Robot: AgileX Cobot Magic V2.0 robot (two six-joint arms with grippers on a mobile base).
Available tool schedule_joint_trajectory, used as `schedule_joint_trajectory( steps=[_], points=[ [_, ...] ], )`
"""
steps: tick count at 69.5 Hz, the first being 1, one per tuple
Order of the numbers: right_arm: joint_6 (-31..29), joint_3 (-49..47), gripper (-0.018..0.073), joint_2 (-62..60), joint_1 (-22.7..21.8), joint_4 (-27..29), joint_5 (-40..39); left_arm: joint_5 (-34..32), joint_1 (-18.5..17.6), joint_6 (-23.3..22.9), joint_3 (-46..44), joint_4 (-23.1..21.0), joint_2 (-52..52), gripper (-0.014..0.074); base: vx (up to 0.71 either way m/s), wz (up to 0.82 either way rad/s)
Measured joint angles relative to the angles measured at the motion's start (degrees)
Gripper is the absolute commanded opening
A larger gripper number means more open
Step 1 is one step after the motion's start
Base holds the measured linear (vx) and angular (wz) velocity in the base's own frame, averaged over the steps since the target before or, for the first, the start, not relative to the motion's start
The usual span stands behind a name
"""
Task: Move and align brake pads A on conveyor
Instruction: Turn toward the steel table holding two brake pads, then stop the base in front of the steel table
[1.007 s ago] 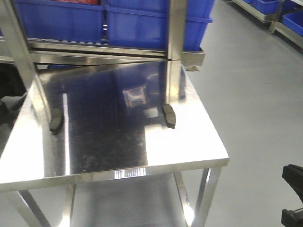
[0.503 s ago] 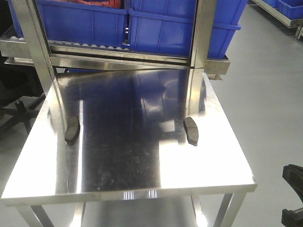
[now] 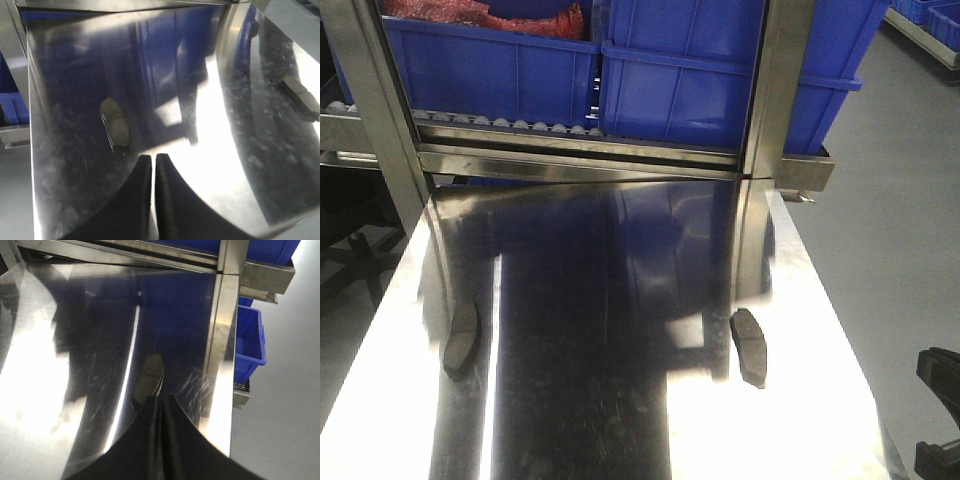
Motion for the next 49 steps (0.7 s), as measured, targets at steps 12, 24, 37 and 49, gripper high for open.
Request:
schedule_joint_trajectory(
  steps=[12, 24, 37, 49],
  points=[
    [0.0, 0.0, -0.0006, 0.0, 0.0, 0.0, 0.0, 0.0, 0.0, 0.0, 0.0, 0.0, 0.0, -0.0006, 0.18, 0.04],
    [0.0, 0.0, -0.0006, 0.0, 0.0, 0.0, 0.0, 0.0, 0.0, 0.0, 0.0, 0.0, 0.0, -0.0006, 0.08, 0.01],
    [0.0, 0.0, -0.0006, 0.0, 0.0, 0.0, 0.0, 0.0, 0.0, 0.0, 0.0, 0.0, 0.0, -0.0006, 0.02, 0.04],
    [0.0, 0.0, -0.0006, 0.0, 0.0, 0.0, 0.0, 0.0, 0.0, 0.0, 0.0, 0.0, 0.0, -0.0006, 0.0, -0.01]
  ],
)
